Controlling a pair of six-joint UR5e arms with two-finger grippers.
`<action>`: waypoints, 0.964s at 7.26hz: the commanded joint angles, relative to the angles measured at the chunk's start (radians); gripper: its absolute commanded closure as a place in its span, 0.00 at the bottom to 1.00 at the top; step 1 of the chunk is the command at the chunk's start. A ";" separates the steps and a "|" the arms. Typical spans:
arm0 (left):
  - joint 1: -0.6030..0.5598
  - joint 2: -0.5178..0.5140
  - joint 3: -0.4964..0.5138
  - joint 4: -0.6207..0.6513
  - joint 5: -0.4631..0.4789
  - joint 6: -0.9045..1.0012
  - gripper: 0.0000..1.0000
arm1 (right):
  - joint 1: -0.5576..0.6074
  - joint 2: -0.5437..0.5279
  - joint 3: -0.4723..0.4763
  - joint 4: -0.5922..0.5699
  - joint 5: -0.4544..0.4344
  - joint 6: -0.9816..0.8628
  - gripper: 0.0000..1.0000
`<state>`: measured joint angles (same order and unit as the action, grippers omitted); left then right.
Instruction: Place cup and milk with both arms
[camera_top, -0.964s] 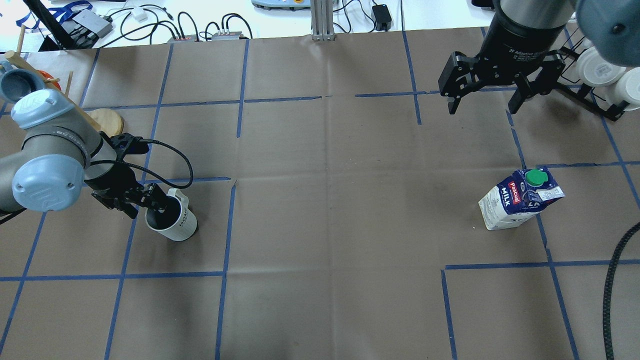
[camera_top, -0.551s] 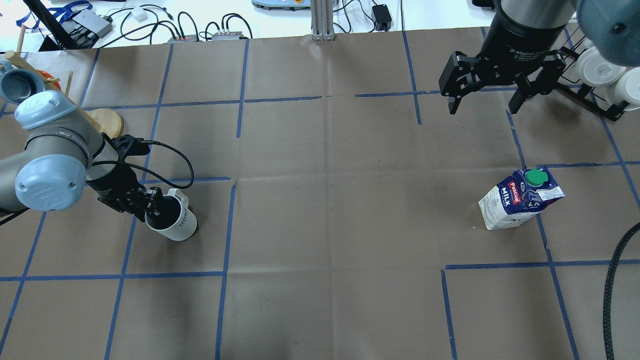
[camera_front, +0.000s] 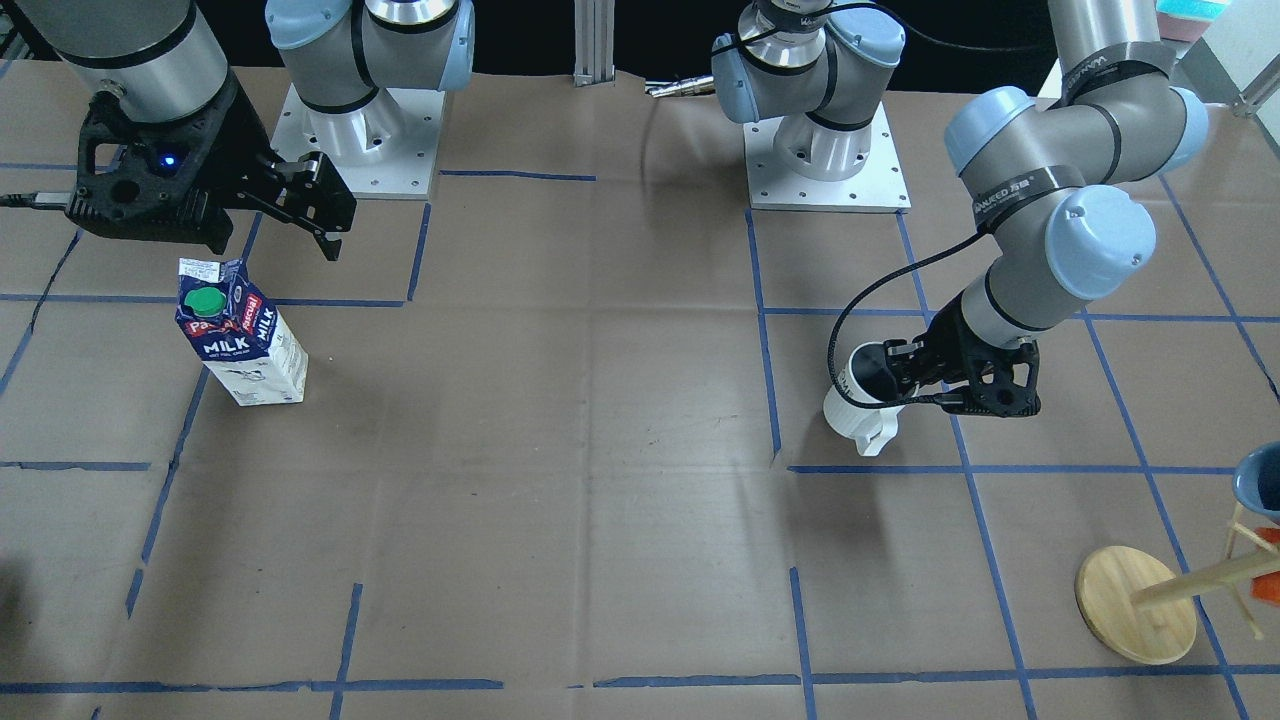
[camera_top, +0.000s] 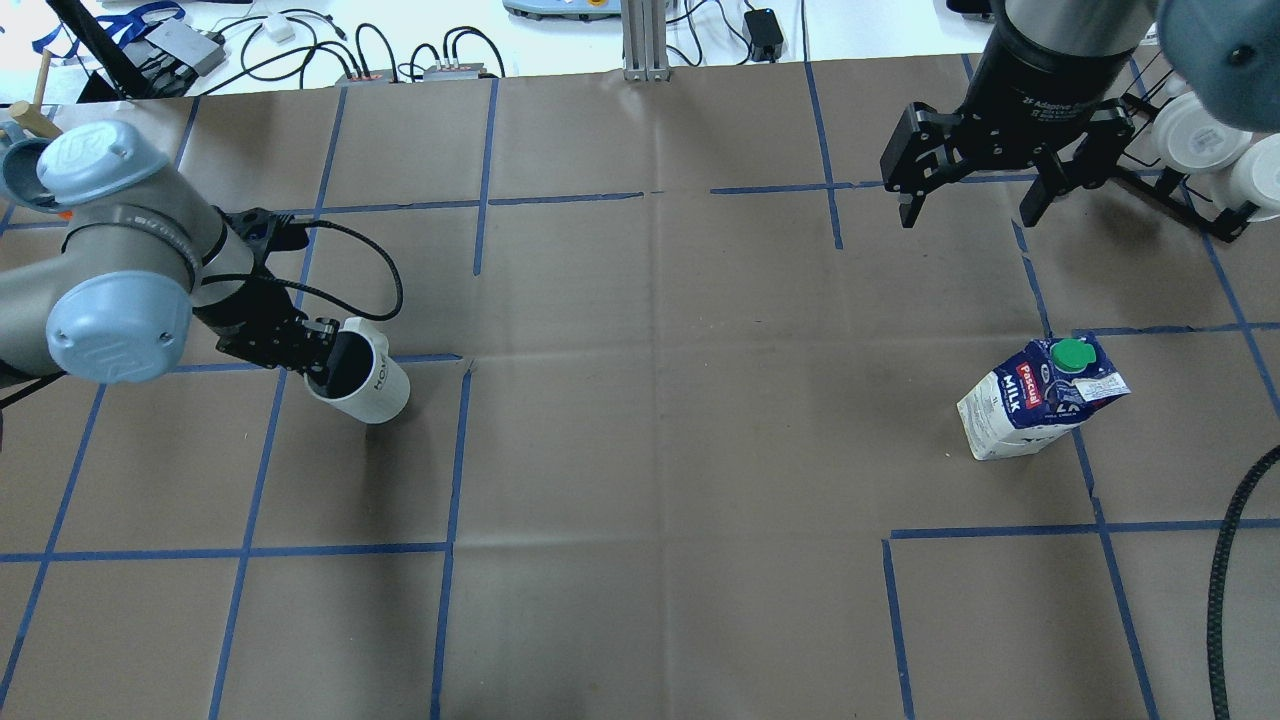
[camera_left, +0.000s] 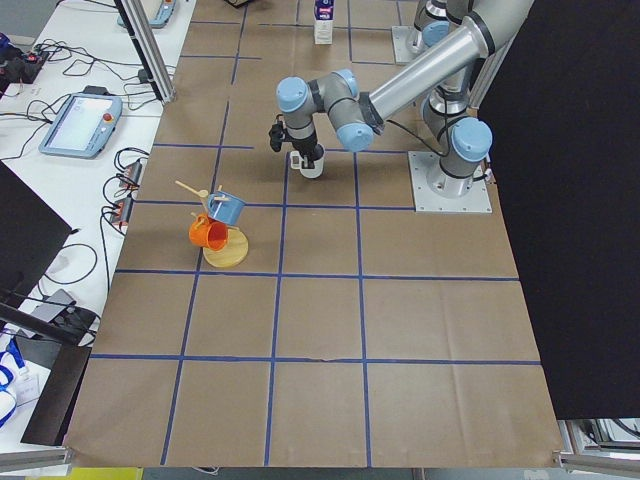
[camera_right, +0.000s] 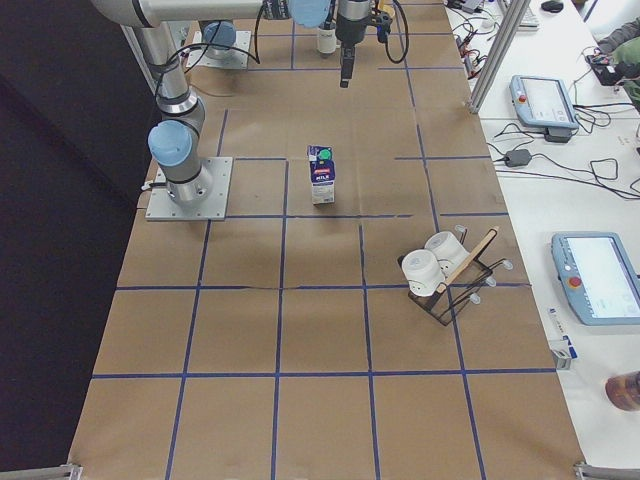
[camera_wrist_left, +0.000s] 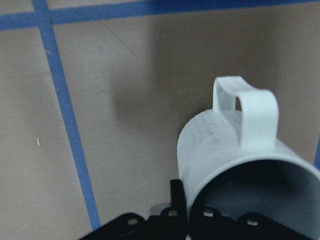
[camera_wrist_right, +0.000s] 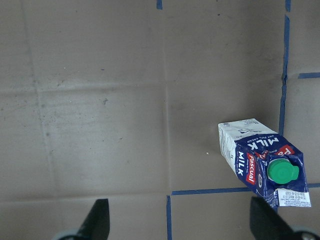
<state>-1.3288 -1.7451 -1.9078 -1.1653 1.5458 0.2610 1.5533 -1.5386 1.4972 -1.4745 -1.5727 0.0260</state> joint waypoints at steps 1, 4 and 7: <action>-0.159 -0.101 0.174 -0.017 0.007 -0.170 1.00 | -0.001 0.000 0.000 -0.001 0.000 -0.008 0.00; -0.297 -0.273 0.399 -0.014 -0.009 -0.346 1.00 | -0.001 0.000 0.000 -0.001 0.000 -0.008 0.00; -0.438 -0.508 0.721 -0.040 0.000 -0.486 1.00 | -0.001 0.000 0.000 0.000 0.000 -0.008 0.00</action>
<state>-1.7105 -2.1581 -1.3234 -1.1863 1.5419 -0.1613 1.5524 -1.5385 1.4972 -1.4754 -1.5723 0.0184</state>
